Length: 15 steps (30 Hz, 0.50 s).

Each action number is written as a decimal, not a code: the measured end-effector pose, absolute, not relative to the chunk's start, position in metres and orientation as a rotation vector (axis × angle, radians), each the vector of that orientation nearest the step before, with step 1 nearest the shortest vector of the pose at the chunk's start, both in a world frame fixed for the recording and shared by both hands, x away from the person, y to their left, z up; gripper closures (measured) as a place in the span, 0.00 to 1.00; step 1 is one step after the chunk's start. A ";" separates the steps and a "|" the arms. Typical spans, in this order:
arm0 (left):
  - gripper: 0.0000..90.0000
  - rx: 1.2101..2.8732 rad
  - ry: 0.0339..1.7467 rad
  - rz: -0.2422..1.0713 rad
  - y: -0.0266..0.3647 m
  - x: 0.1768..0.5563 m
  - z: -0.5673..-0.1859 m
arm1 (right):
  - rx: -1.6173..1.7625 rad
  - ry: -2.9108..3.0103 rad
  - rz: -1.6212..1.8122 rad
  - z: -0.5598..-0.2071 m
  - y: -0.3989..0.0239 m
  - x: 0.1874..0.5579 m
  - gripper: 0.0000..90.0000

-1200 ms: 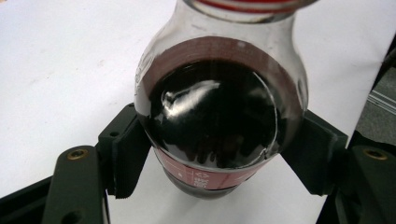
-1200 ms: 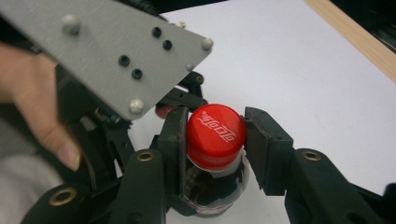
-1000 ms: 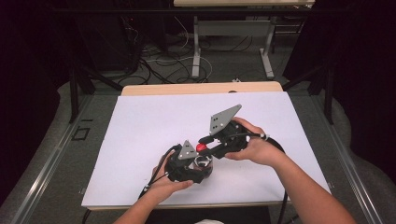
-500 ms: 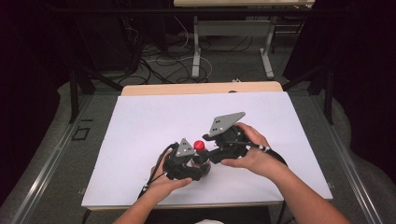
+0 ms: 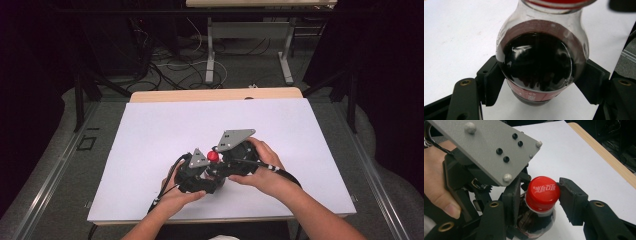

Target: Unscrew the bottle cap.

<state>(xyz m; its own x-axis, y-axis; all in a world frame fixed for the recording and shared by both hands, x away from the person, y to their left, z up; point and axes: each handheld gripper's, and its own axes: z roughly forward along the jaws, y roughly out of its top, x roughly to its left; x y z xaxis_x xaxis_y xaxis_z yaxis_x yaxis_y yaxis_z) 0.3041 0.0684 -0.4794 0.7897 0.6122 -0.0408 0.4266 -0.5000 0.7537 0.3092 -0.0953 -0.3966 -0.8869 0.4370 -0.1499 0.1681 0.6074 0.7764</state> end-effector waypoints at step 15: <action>0.33 2.184 0.721 0.273 0.069 0.303 -0.477 | 0.259 2.658 1.230 -0.391 -0.103 0.332 0.68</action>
